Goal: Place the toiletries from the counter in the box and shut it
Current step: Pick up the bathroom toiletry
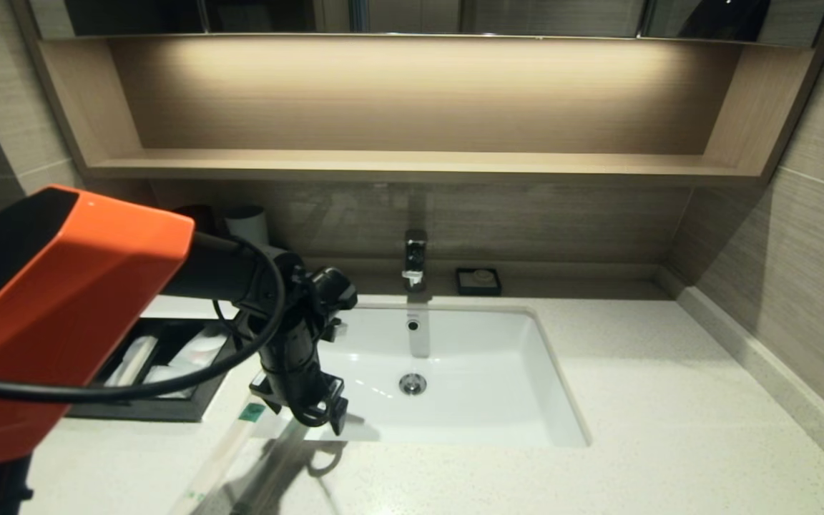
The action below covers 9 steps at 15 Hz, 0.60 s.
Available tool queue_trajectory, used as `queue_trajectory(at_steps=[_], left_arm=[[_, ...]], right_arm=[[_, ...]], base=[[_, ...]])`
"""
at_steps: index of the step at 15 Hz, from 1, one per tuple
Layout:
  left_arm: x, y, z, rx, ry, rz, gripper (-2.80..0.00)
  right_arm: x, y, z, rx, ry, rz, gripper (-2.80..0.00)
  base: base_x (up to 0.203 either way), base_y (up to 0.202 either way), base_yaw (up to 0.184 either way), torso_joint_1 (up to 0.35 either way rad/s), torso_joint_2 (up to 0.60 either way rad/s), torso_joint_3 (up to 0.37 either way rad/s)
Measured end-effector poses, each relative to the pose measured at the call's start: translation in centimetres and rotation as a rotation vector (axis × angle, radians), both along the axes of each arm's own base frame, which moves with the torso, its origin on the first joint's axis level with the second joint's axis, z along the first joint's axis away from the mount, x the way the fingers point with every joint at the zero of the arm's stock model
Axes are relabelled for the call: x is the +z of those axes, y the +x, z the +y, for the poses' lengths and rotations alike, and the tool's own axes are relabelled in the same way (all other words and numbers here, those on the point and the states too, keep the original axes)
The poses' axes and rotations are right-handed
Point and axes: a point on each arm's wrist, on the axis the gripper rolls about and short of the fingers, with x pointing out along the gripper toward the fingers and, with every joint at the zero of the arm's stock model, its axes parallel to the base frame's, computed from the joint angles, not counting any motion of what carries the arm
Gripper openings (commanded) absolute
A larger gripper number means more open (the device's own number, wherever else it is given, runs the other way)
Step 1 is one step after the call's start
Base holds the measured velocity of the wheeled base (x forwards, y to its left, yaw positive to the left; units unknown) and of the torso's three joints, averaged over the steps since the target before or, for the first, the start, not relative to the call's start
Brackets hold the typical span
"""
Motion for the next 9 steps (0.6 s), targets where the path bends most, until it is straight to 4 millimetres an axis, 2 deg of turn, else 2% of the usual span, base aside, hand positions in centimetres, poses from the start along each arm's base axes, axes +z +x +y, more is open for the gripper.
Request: queue_trajectory(at_steps=[9], left_arm=[[-0.24, 0.0, 0.16, 0.006, 0.004, 0.01, 0.0]], right_arm=[[0.0, 0.0, 0.0, 0.0, 0.001, 0.0, -2.8]], base=[[0.0, 0.0, 0.0, 0.0, 0.0, 0.0]])
